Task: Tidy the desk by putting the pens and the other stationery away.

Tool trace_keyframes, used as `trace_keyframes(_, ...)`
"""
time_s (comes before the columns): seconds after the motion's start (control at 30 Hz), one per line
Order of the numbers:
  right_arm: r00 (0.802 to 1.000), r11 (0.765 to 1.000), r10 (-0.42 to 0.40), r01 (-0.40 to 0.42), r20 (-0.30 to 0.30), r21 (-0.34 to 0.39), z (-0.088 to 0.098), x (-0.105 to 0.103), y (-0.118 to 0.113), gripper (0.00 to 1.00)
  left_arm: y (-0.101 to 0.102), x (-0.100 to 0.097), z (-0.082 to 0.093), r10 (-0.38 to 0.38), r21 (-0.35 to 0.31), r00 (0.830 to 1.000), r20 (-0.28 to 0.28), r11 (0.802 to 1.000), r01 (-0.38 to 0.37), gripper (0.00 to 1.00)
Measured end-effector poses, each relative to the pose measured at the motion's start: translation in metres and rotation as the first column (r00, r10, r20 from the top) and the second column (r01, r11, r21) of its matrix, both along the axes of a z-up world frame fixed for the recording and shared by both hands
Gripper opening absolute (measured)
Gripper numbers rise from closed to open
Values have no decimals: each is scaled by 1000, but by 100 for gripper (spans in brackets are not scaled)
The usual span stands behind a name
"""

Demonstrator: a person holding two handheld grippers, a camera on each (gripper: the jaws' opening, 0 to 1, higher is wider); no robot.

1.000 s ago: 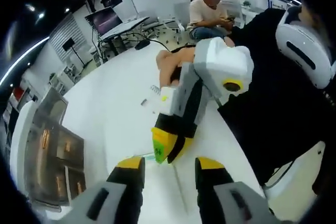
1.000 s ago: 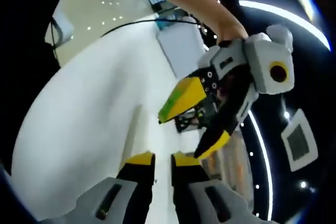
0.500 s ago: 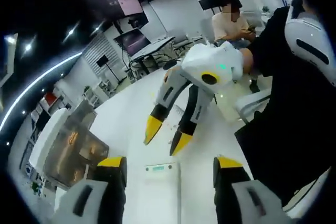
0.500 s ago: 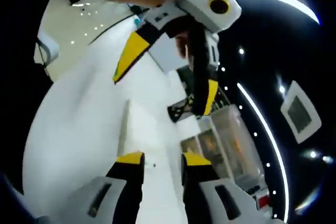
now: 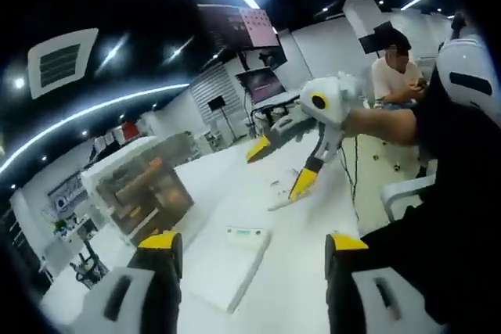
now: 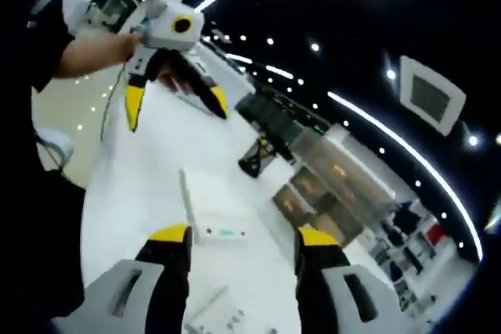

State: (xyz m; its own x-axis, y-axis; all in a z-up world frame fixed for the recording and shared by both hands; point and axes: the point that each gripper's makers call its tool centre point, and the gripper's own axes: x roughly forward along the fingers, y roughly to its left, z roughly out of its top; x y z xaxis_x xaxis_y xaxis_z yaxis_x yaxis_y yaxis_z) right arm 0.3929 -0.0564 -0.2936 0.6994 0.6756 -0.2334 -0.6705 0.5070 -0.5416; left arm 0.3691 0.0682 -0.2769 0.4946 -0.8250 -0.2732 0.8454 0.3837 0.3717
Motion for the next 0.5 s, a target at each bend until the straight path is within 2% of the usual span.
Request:
trace_keyframes(0.1, 998, 998, -3, 7, -69, 66, -4, -7, -4, 59, 21, 1, -4, 64, -47, 997, -39, 997, -66, 74)
trace_keyframes(0.17, 995, 996, -6, 15, -101, 90, -8, -11, -6, 62, 33, -1, -10, 117, -71, 990, -83, 990, -123, 74)
trace_keyframes(0.27, 991, 993, -13, 29, -136, 114, -13, -17, -10, 65, 44, -7, -11, 141, -128, 985, -101, 980, -153, 76)
trace_keyframes(0.5, 977, 981, -20, 60, -212, 184, -23, -36, -20, 69, 69, -19, -21, 195, -205, 973, -127, 954, -218, 77)
